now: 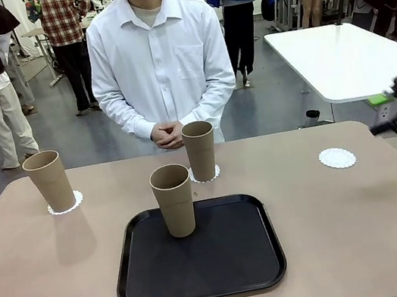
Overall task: Place coasters on the table and set cups on them.
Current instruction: Take one Reusable plastic cup from the Flat Tray and place it on a coaster set by the human.
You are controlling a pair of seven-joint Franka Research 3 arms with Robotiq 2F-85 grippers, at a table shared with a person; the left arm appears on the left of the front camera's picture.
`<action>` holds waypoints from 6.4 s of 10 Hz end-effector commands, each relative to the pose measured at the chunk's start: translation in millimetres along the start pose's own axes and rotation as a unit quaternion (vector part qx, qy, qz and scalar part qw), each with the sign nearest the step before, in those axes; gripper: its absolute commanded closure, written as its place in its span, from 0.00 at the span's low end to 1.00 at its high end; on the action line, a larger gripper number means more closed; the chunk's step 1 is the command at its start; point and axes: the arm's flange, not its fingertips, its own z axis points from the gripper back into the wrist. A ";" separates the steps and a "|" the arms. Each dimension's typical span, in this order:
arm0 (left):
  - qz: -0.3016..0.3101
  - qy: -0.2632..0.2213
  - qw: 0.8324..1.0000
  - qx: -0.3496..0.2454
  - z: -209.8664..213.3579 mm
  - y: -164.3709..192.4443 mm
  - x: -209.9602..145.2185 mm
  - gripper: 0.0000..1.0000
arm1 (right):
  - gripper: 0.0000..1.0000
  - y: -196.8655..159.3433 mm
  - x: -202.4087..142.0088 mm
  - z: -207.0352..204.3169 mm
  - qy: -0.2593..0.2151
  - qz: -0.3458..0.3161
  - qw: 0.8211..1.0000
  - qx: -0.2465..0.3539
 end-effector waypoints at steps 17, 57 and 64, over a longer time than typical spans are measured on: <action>-0.001 -0.003 1.000 0.002 0.7 -1.9 -1.5 0.00 | 0.00 135.1 -24.3 -345.8 0.242 0.382 0.841 -0.295; -0.001 -0.003 1.000 0.002 0.7 -1.9 -1.5 0.00 | 0.00 -24.0 -8.8 -419.3 -0.006 0.567 0.809 0.152; -0.001 -0.003 1.000 0.002 0.7 -1.9 -1.5 0.00 | 0.00 -23.6 -9.8 -445.6 0.001 0.585 0.796 0.155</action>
